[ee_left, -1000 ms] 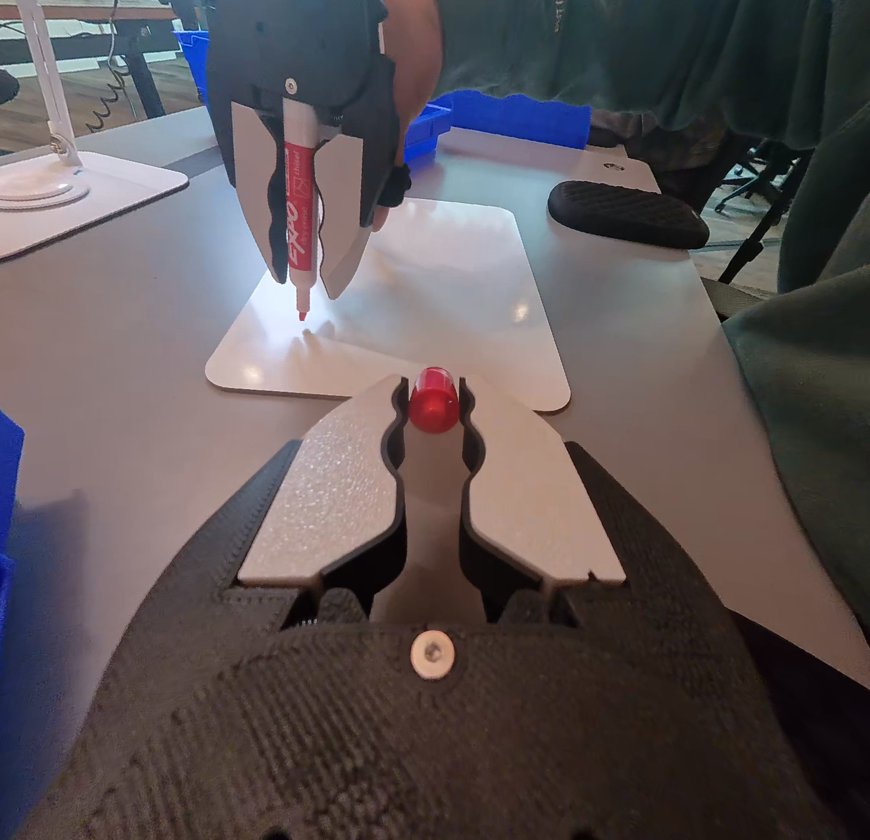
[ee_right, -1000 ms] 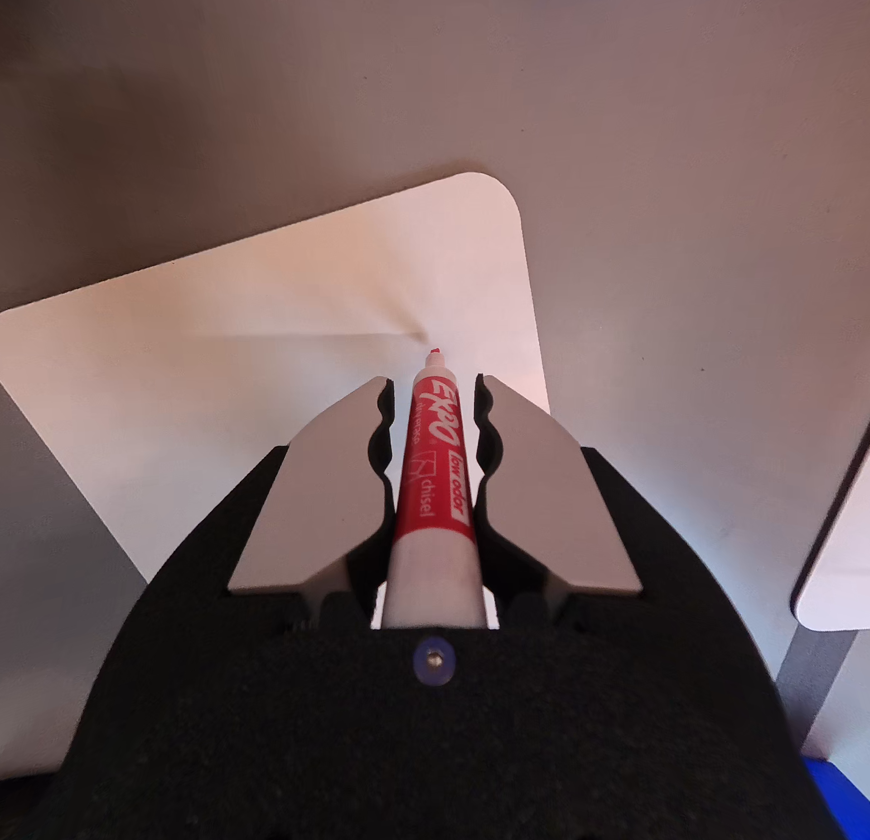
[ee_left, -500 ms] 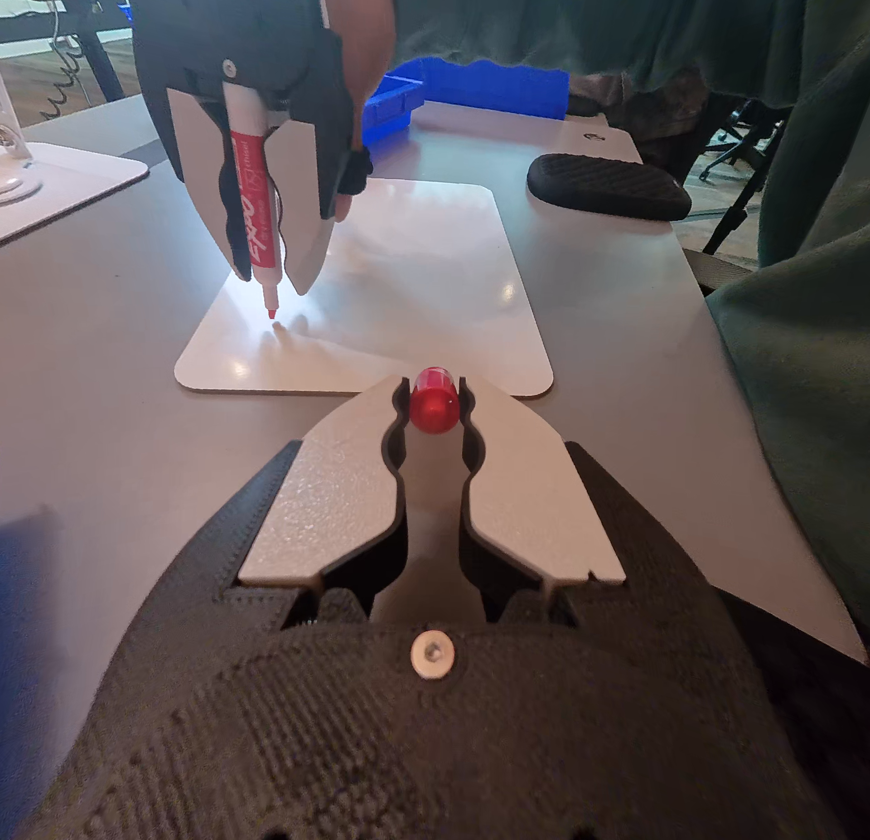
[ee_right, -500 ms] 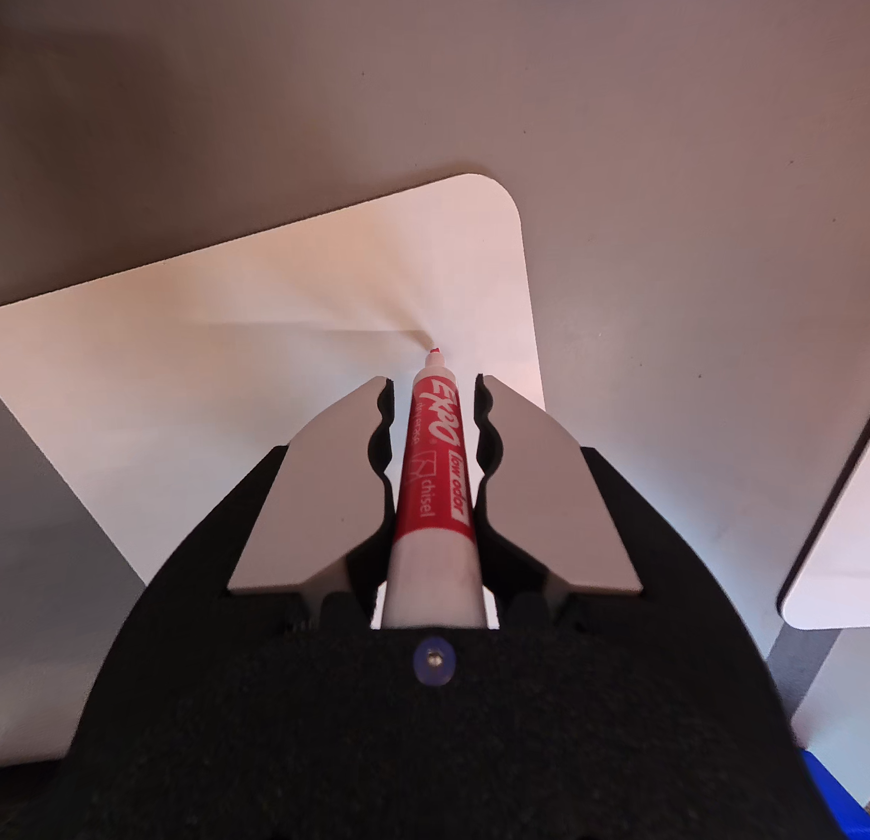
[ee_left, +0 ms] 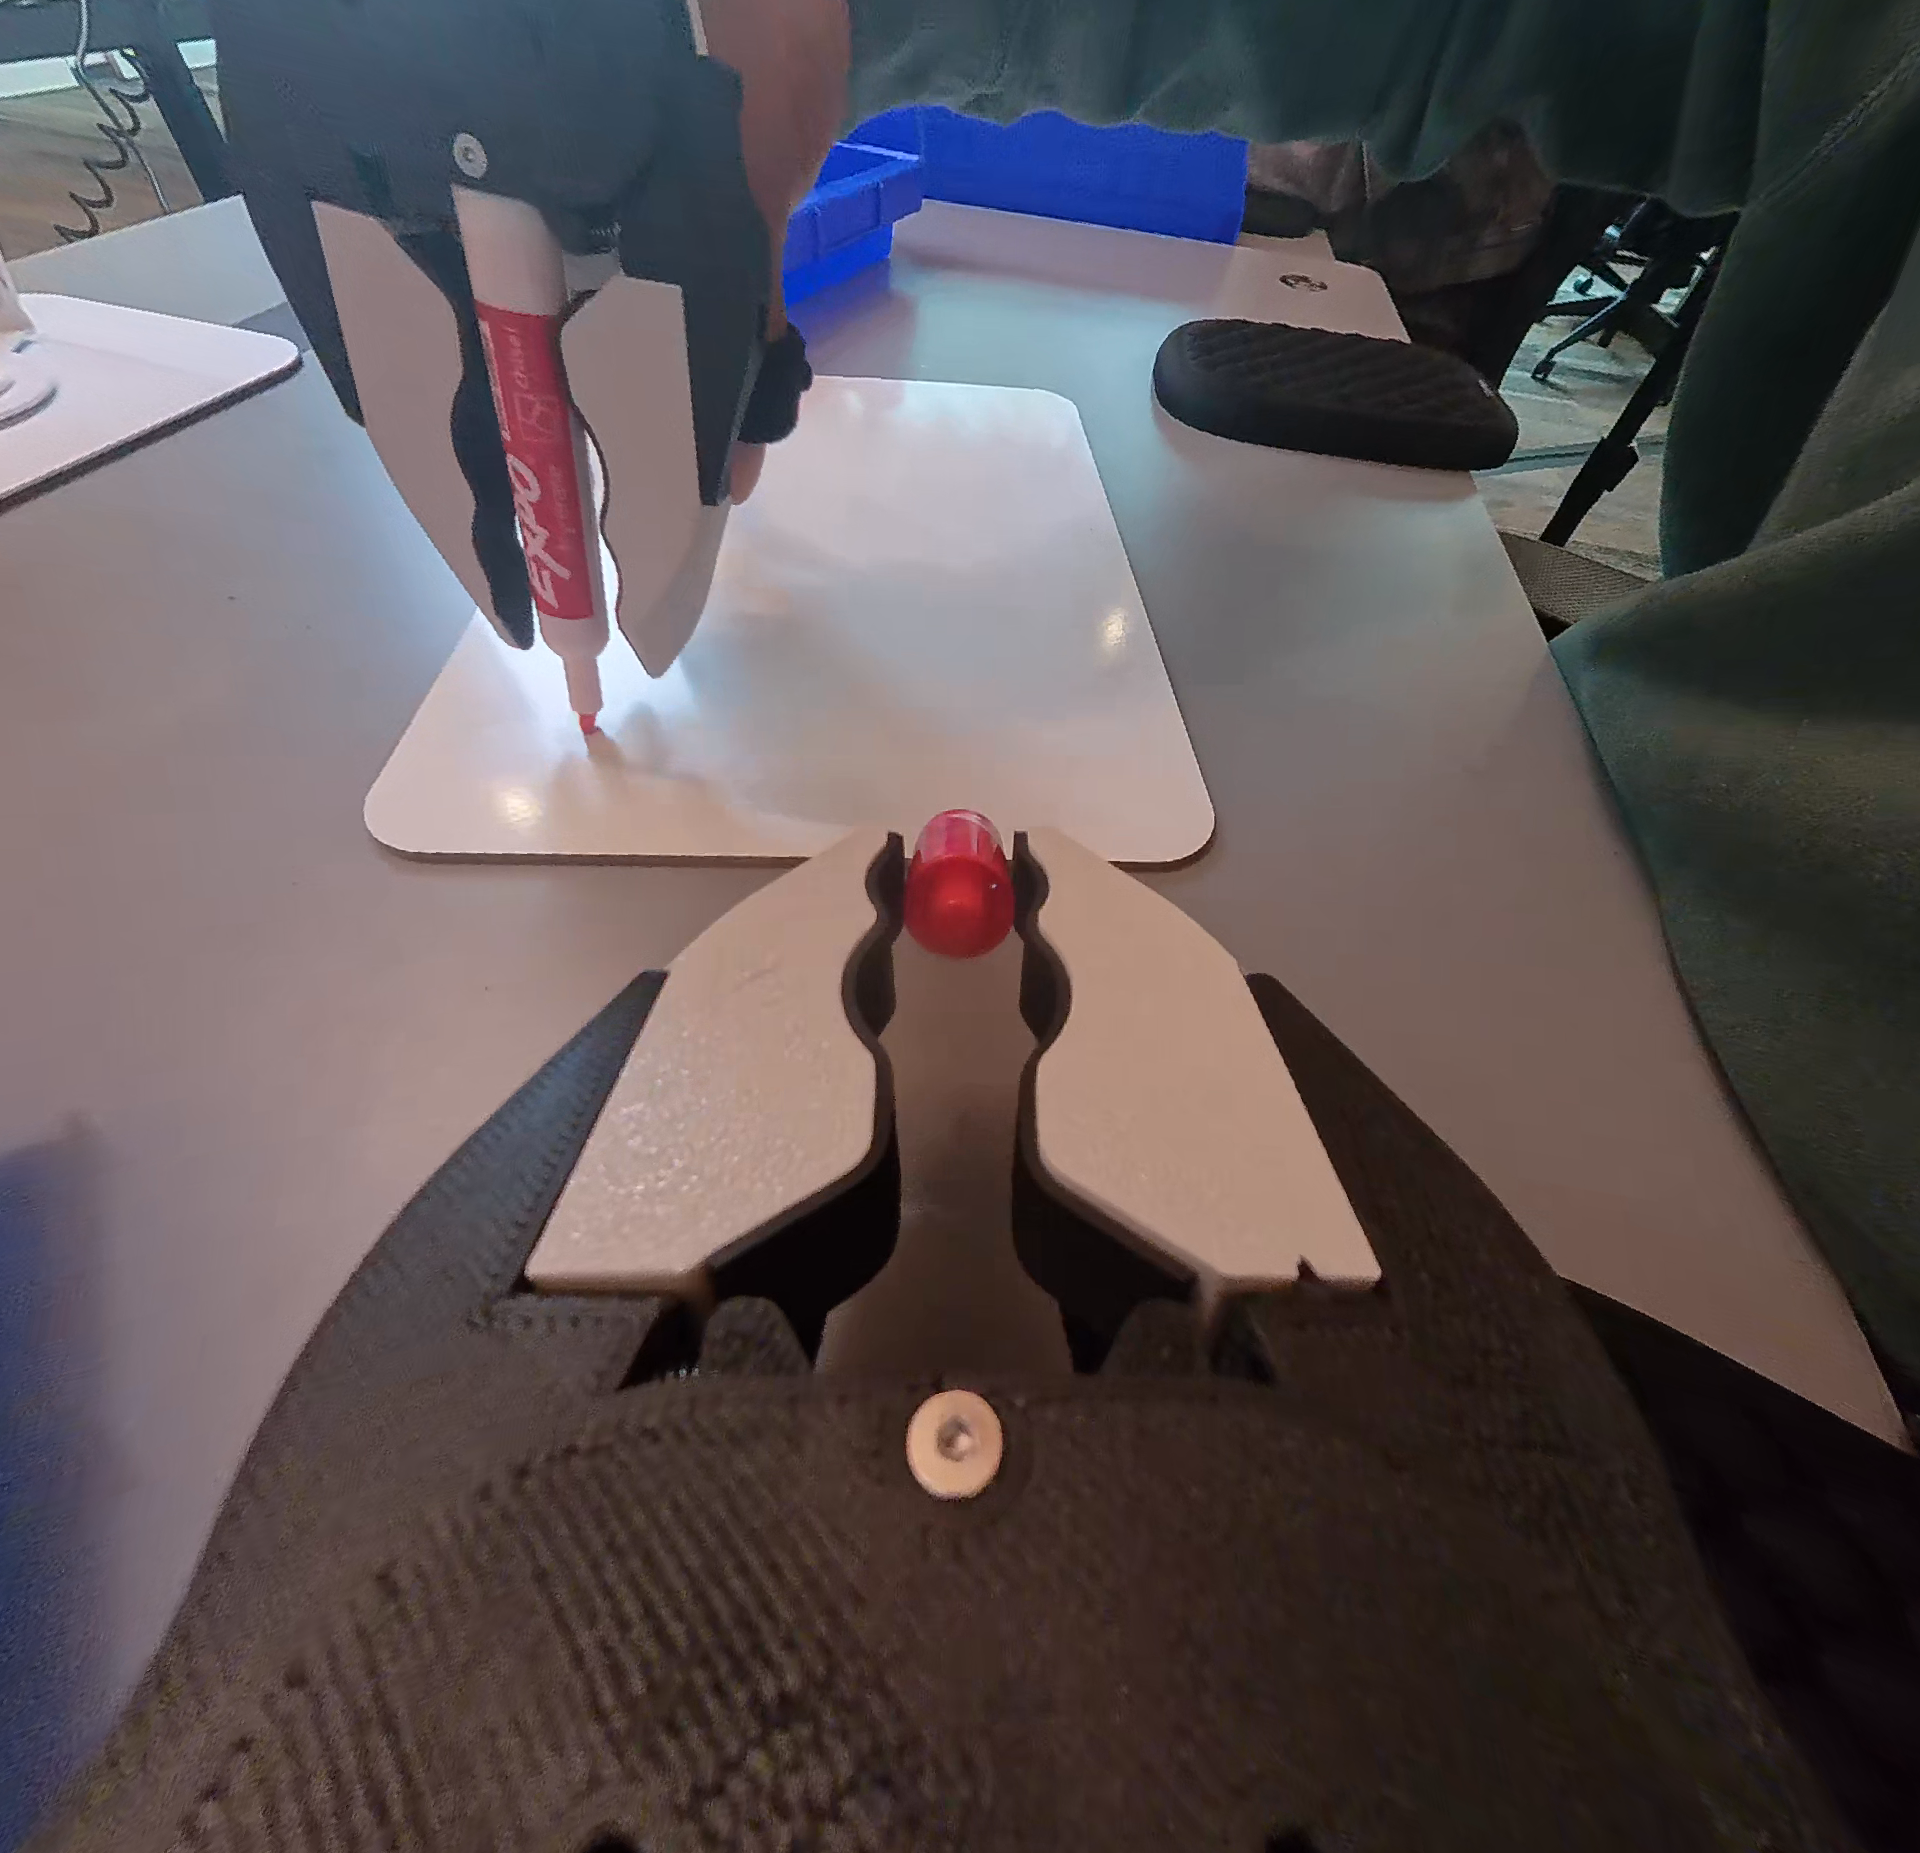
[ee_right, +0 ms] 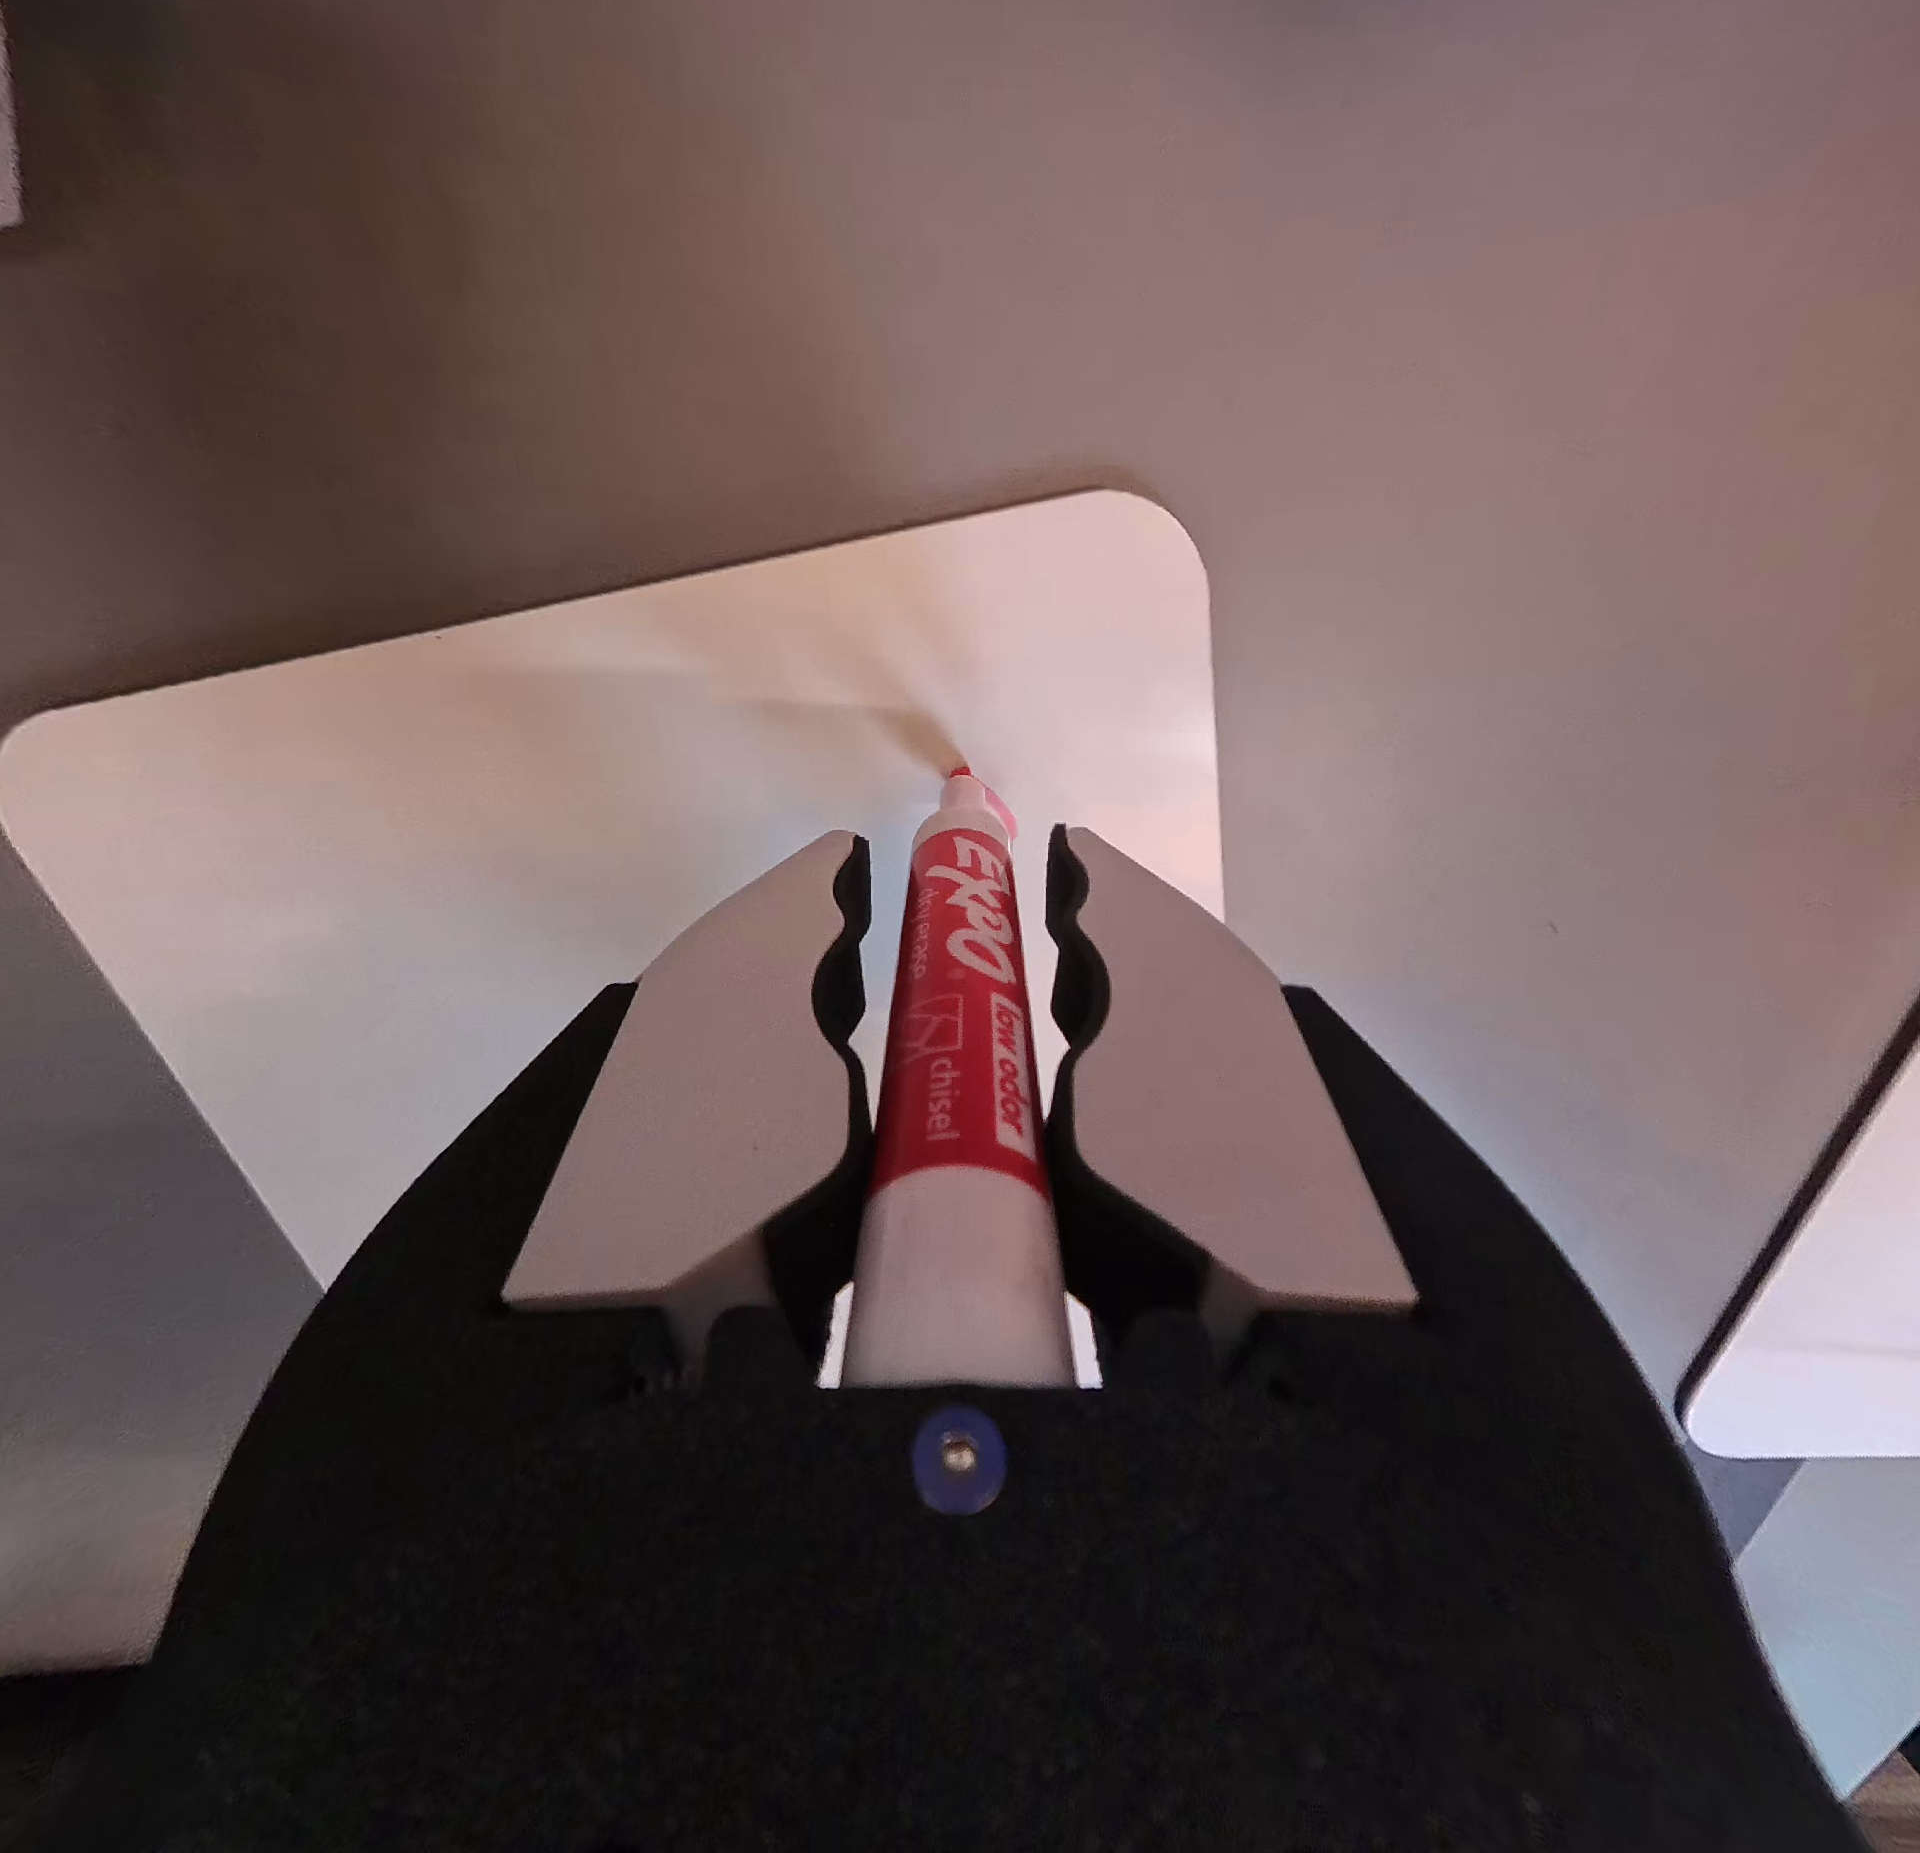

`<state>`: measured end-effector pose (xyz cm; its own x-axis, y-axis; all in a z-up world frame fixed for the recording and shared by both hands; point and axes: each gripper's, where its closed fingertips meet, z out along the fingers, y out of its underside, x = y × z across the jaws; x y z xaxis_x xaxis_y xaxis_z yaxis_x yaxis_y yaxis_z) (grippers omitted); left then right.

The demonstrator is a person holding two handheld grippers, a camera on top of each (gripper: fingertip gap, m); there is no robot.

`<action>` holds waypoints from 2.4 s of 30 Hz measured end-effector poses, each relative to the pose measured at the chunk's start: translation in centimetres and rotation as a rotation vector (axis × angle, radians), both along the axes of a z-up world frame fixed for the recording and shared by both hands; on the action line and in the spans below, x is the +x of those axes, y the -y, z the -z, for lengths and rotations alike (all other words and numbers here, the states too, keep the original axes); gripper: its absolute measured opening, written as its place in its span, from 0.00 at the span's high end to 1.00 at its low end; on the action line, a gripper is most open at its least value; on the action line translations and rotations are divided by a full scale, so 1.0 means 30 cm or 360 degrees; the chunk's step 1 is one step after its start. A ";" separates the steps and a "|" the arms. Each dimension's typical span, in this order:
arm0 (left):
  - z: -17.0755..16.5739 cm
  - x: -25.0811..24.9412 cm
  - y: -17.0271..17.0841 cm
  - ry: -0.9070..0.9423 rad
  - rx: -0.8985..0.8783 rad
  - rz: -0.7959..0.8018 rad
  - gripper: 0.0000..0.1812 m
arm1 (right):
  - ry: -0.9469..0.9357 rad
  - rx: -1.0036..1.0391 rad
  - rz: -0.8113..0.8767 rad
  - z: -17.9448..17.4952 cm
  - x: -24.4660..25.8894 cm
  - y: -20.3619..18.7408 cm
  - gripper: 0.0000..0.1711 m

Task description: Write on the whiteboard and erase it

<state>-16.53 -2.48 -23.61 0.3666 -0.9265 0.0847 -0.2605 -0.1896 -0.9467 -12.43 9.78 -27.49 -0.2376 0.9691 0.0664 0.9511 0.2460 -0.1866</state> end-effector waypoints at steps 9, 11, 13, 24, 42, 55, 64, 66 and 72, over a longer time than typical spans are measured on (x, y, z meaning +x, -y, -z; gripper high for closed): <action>0.008 0.003 0.005 -0.0015 -0.0015 0.0013 0.89 | 0.0027 -0.0095 -0.0114 0.000 0.004 0.133 0.81; 0.008 0.003 0.005 -0.0015 -0.0017 0.0014 0.89 | 0.0042 -0.0116 -0.0136 0.000 0.022 0.168 0.81; 0.008 0.003 0.004 -0.0016 -0.0015 0.0013 0.89 | 0.0067 -0.0130 -0.0149 0.001 0.049 0.197 0.81; 0.014 0.005 0.007 -0.0027 -0.0023 0.0020 0.89 | 0.0189 -0.0053 0.0017 0.000 0.223 0.116 0.81; 0.016 -0.002 0.001 -0.0029 -0.0035 0.0010 0.89 | 0.0027 0.0069 -0.0031 -0.003 0.032 -0.039 0.80; 0.014 -0.011 -0.011 -0.0019 -0.0036 -0.0017 0.89 | -0.0146 0.0042 0.0280 -0.058 0.239 -0.058 0.80; 0.011 -0.020 -0.021 -0.0011 -0.0031 -0.0037 0.89 | -0.0180 -0.0012 0.0361 -0.010 0.270 -0.067 0.80; 0.013 -0.021 -0.022 -0.0017 -0.0034 -0.0037 0.89 | -0.0184 -0.0011 0.0355 -0.013 0.262 -0.070 0.80; 0.015 -0.027 -0.027 -0.0023 -0.0047 -0.0048 0.89 | -0.0162 -0.0003 0.0334 -0.011 0.238 -0.085 0.80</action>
